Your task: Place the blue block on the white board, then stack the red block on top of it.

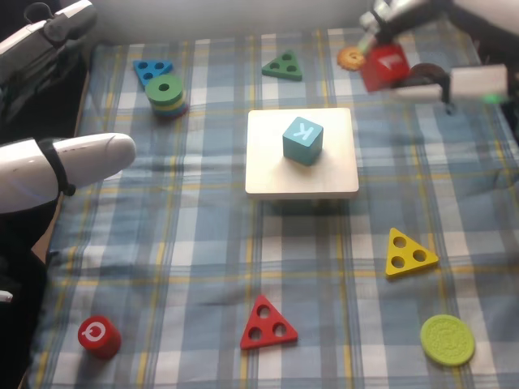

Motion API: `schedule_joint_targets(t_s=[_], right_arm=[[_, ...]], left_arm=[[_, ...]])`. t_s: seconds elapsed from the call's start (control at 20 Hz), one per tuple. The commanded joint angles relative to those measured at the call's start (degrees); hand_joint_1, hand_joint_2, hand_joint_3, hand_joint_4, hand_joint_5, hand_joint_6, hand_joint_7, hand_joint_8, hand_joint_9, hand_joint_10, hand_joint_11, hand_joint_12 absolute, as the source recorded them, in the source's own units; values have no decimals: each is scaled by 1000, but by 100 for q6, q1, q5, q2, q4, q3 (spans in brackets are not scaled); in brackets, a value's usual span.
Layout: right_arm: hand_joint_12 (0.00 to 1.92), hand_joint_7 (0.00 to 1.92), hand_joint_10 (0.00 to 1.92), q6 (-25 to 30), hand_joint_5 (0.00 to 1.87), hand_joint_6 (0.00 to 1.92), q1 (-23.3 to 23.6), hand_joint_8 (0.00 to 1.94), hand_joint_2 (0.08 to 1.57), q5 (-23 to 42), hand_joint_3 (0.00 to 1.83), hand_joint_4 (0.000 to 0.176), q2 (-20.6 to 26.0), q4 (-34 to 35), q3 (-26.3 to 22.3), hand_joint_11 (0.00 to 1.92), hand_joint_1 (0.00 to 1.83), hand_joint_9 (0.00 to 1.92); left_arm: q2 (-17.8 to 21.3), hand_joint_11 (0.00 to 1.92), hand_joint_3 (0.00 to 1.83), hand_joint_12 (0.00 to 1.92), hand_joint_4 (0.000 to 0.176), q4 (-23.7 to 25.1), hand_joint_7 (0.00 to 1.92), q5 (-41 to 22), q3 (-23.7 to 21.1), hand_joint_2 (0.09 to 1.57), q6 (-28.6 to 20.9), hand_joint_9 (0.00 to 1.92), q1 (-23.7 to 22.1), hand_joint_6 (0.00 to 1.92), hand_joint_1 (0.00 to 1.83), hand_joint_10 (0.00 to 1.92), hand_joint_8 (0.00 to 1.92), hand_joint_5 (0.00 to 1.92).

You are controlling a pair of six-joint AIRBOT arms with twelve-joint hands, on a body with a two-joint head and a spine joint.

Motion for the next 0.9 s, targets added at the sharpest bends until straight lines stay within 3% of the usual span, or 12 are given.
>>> schedule_joint_targets(t_s=[0.0, 0.05, 0.15, 0.2, 0.3, 0.4, 0.6, 0.7, 0.85], right_arm=[[1074, 862, 2, 235, 1029, 895, 137, 2, 1093, 606, 0, 0, -125, -95, 64, 178, 1133, 729], [1090, 886, 10, 537, 1064, 833, 324, 8, 1077, 563, 0, 0, -284, -426, 202, 148, 1164, 744], [989, 865, 14, 749, 1057, 843, 553, 1, 1078, 390, 0, 0, -471, -835, 323, 406, 1171, 805], [959, 889, 10, 797, 1069, 824, 641, 7, 1073, 259, 0, 0, -585, -1031, 387, 366, 1173, 809], [1094, 913, 5, 1060, 1084, 798, 701, 4, 1066, 100, 1, 0, -748, -1335, 540, 212, 1175, 793], [1102, 902, 0, 1147, 1081, 802, 735, 1, 1067, -57, 1, 0, -790, -1537, 578, 165, 1176, 773], [1114, 875, 2, 1187, 1061, 839, 735, 1, 1074, -167, 0, 0, -791, -1672, 578, 162, 1173, 763], [1015, 872, 3, 1192, 1065, 831, 734, 2, 1074, -188, 0, 0, -791, -1684, 578, 215, 1173, 762], [975, 858, 1, 1192, 1054, 848, 734, 0, 1077, -231, 1, 0, -791, -1721, 579, 200, 1172, 739]], left_arm=[[54, 0, 0, 403, 153, 84, 210, -656, 38, 866, -47, 170, -32, 1, 819, 1, 1, 221], [57, 0, 0, 413, 146, 97, 218, -642, 44, 869, -47, 175, -32, 1, 828, 1, 1, 227], [57, 0, 2, 396, 146, 109, 216, -636, 53, 876, -47, 169, -34, 1, 824, 1, 1, 230], [57, 0, 1, 408, 151, 111, 215, -634, 54, 875, -47, 171, -34, 1, 813, 1, 0, 230], [57, 0, 0, 400, 146, 120, 211, -622, 56, 871, -47, 169, -37, 1, 803, 0, 0, 234], [56, 0, 0, 411, 144, 135, 220, -603, 57, 865, -47, 170, -43, 2, 803, 1, 2, 241], [56, 0, 0, 414, 129, 136, 225, -587, 50, 863, -48, 176, -44, 3, 812, 3, 2, 249], [56, 0, 0, 482, 126, 136, 234, -584, 50, 859, -48, 190, -44, 1, 781, 3, 2, 253], [55, 0, 0, 483, 138, 136, 232, -579, 48, 857, -48, 187, -44, 0, 788, 0, 0, 252]])
